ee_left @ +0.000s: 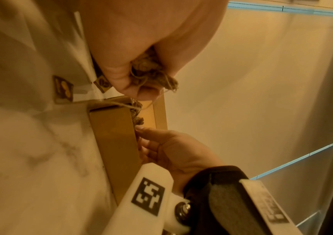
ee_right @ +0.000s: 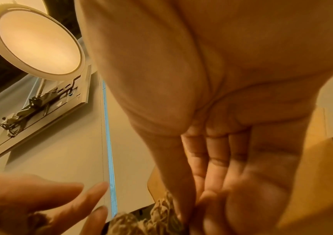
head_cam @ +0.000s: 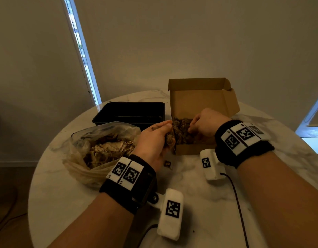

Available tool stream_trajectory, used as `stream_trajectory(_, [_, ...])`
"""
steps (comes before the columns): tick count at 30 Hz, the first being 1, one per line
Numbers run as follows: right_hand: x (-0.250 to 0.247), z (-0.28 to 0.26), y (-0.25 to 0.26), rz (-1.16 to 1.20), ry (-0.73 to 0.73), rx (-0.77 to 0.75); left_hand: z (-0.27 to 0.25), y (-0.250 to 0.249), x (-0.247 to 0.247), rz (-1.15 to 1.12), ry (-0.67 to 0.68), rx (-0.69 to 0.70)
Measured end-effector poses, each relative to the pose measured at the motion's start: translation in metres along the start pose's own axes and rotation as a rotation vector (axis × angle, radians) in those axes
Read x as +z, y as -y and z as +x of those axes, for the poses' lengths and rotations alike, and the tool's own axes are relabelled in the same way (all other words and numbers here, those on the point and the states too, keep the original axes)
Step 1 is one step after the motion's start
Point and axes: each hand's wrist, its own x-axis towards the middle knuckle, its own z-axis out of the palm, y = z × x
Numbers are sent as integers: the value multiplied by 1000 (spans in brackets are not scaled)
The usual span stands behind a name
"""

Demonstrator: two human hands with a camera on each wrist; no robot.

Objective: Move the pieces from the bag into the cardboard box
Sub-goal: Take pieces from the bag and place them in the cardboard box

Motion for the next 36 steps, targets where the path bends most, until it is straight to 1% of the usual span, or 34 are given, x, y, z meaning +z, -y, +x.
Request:
stream_trajectory(2, [0,0,1,64,-10,29,-1,0,1,-4,-6,-1])
stream_trajectory(5, [0,-5,1,130,28,41,-2,-2,2,-20,-9,-24])
stream_trajectory(9, [-2,-15,-1,209,-18,12,-1,-3,0,-44,-32,-69])
stream_trajectory(12, [-2,-26,-2,154,-123,-97,0,-4,-1,-99,-28,-100])
stream_trajectory(14, [-3,-35,1,120,-181,-239,2,-3,-2,-126,-32,-110])
stream_trajectory(15, [-3,-42,4,123,-176,-314,2,-3,-3,-142,-26,-114])
stream_trajectory(17, [-1,-53,10,141,-112,-418,3,-1,-3,-180,-15,-116])
stream_trajectory(20, [6,-60,13,100,-4,-448,3,-1,-3,-246,-24,-104])
stream_trajectory(23, [11,-56,11,101,26,-463,2,-3,-2,-281,-4,-103])
stream_trajectory(25, [11,-53,9,152,-28,-484,2,-4,-1,-309,-1,-117])
stream_trajectory(28, [7,-47,7,252,-165,-506,4,-5,-2,-350,11,-142])
stream_trajectory(32, [4,-39,4,376,-294,-484,5,-3,-1,-326,-1,-128])
stream_trajectory(34, [3,-37,3,459,-323,-474,5,-3,0,-309,-10,-104])
stream_trajectory(36, [2,-36,3,522,-317,-475,5,-3,-1,-298,-26,-67])
